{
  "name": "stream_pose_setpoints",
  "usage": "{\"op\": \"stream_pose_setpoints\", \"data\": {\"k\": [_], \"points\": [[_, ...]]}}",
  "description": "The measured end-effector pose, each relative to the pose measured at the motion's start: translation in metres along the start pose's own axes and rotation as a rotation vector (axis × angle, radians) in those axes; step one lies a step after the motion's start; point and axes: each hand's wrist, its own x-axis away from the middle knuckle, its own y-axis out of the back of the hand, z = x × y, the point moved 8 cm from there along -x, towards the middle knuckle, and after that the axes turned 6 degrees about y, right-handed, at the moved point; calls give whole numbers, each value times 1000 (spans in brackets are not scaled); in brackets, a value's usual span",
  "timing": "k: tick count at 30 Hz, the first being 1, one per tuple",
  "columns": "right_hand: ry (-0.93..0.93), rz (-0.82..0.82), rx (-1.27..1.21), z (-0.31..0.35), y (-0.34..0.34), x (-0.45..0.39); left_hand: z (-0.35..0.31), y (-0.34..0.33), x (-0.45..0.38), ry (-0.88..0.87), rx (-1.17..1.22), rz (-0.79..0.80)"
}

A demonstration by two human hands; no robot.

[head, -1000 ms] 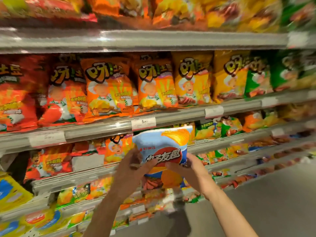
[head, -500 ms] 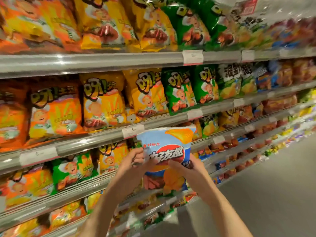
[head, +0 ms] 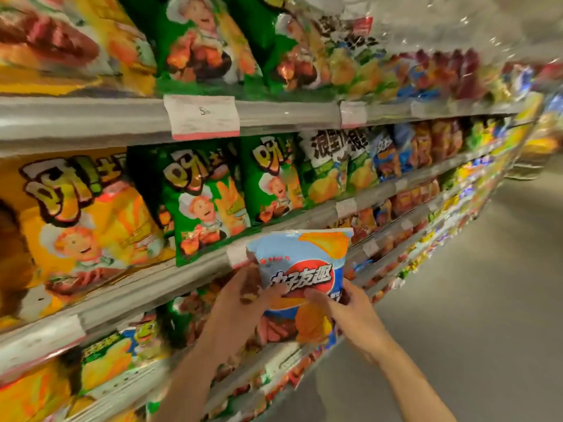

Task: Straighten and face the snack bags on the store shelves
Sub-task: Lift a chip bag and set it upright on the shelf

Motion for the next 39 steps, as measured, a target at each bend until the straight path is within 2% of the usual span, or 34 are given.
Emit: {"op": "stream_pose_setpoints", "data": {"k": [6, 11, 14, 19, 25, 28, 31, 39], "points": [[4, -89, -6, -29, 84, -55, -20, -80, -69, -21, 18, 71], [-20, -95, -71, -52, 135, -92, -20, -133, -112, -9, -10, 113], [-18, -76, -90, -63, 165, -115, -17, -162, -139, 6, -23, 81], [3, 27, -89, -82, 220, -158, -15, -218, -183, 9, -21, 2], [-1, 220, -101, -112, 288, -211, -12, -282, -219, 90, -63, -169], [-4, 314, -100, -120, 299, -236, -10, -294, -226, 134, -124, -226], [-17, 376, -98, -124, 296, -250, -9, -298, -225, 162, -89, -254], [-38, 374, -108, -122, 292, -268, -19, -297, -231, 171, -4, -275]]}}
